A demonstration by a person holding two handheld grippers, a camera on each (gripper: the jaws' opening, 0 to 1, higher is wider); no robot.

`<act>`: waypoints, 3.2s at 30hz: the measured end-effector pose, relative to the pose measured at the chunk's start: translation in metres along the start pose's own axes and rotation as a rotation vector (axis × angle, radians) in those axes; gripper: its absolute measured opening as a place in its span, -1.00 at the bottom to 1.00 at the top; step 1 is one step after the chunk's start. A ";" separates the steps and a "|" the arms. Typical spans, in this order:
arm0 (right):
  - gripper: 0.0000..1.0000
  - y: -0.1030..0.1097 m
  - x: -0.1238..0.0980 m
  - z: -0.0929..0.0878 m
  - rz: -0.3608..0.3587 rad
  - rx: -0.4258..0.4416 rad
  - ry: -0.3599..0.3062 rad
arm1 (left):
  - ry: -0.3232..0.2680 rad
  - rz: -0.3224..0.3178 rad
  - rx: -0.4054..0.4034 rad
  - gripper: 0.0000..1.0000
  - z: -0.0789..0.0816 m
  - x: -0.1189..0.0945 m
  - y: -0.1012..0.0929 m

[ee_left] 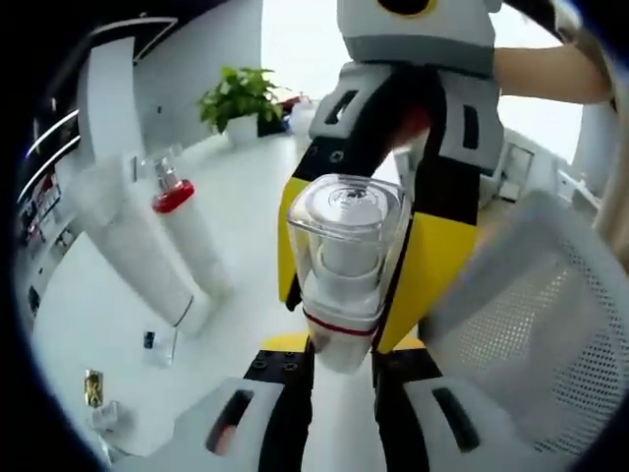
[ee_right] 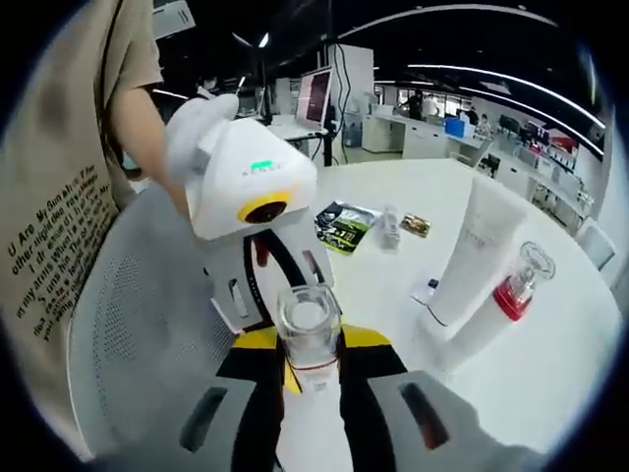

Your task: Arrange the skincare products in the storage area until every visible bottle or jar stands upright without overlapping.

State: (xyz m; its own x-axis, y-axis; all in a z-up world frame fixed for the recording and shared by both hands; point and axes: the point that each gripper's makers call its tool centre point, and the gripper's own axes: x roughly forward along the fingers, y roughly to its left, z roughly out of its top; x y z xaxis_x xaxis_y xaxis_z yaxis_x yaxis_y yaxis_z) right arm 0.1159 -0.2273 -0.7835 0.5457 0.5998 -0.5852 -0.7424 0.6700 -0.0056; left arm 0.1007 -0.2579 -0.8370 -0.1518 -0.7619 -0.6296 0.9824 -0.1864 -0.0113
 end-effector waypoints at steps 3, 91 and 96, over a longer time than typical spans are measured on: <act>-0.60 -0.002 0.001 -0.003 0.001 -0.006 0.008 | 0.009 0.004 0.004 -0.62 -0.002 0.003 0.001; 0.40 -0.093 -0.079 -0.059 -0.420 0.413 -0.136 | 0.017 -0.035 0.013 -0.64 0.012 0.071 0.076; 0.52 -0.092 -0.080 -0.060 -0.423 0.419 -0.137 | 0.020 -0.034 0.014 -0.64 0.014 0.073 0.085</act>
State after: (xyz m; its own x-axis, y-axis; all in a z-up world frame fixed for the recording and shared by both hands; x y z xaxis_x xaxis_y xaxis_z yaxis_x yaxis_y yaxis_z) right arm 0.1170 -0.3628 -0.7854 0.8254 0.2768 -0.4920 -0.2498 0.9607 0.1214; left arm 0.1717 -0.3381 -0.8724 -0.1830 -0.7425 -0.6444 0.9751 -0.2207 -0.0226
